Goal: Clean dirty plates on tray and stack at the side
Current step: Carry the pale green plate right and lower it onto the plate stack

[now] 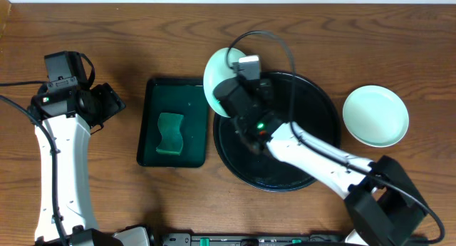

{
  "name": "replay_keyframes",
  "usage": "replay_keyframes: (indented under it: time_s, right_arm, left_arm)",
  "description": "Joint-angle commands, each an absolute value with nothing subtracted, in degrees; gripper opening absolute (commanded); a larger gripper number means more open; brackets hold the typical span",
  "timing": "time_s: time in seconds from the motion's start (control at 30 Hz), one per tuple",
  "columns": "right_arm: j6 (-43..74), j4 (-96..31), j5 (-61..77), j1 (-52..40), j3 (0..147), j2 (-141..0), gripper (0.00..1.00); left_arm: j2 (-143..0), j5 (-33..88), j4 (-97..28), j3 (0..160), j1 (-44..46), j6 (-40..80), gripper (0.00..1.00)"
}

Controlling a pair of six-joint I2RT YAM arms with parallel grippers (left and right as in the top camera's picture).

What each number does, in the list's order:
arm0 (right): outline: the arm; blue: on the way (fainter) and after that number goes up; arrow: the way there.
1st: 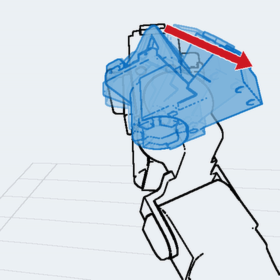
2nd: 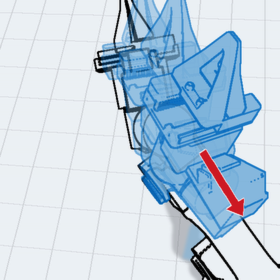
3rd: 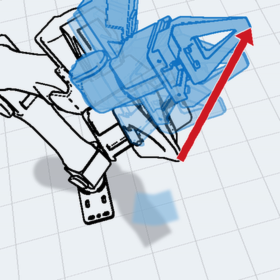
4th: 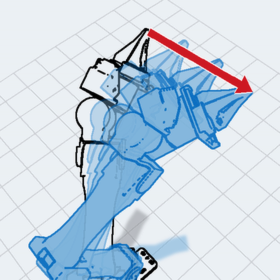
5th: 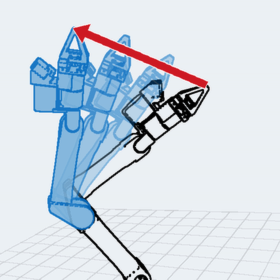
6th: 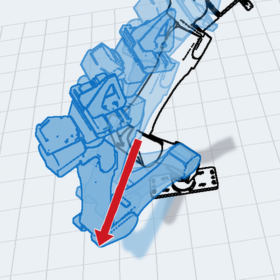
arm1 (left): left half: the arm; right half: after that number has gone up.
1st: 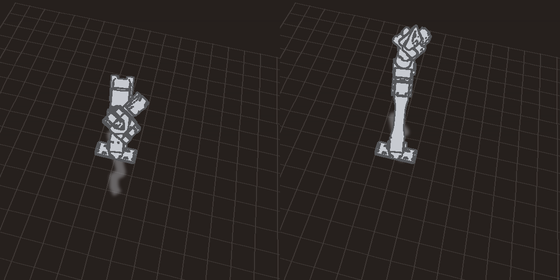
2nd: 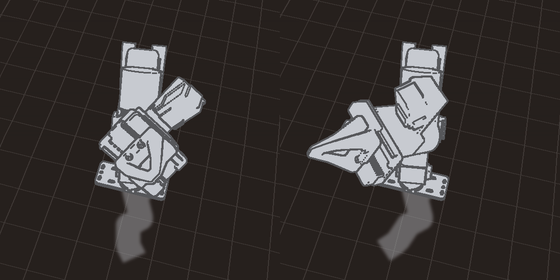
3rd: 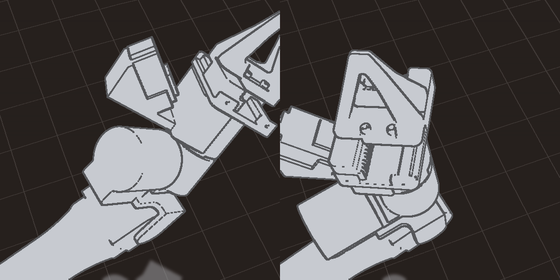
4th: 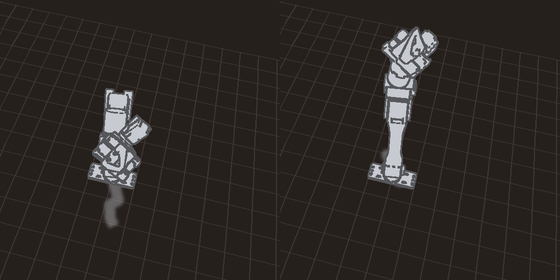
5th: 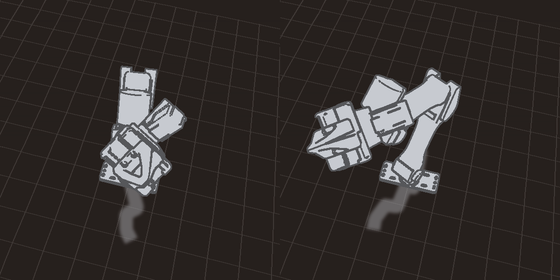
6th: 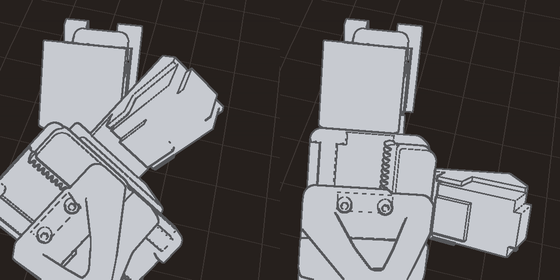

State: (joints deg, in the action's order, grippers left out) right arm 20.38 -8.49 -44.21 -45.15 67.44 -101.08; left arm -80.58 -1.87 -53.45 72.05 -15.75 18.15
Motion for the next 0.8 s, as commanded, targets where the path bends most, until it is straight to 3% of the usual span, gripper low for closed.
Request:
replay_keyframes:
  time_s: [0.0,0.37,0.77]
  right_arm:
    - [28.69,-11.86,-34.26,-39.88,67.85,-95.66,0.01]
    - [31.70,-27.88,-17.54,-17.82,67.85,-83.83,0.01]
    - [33.93,-43.64,-16.14,13.47,67.70,-84.51,0.01]
  left_arm:
    - [-80.42,-2.37,-53.56,72.93,-16.01,18.24,0.81]
    - [-80.42,-2.37,-53.56,72.93,-16.01,18.24,0.80]
    - [-80.42,-2.37,-53.56,72.93,-16.01,18.24,0.80]
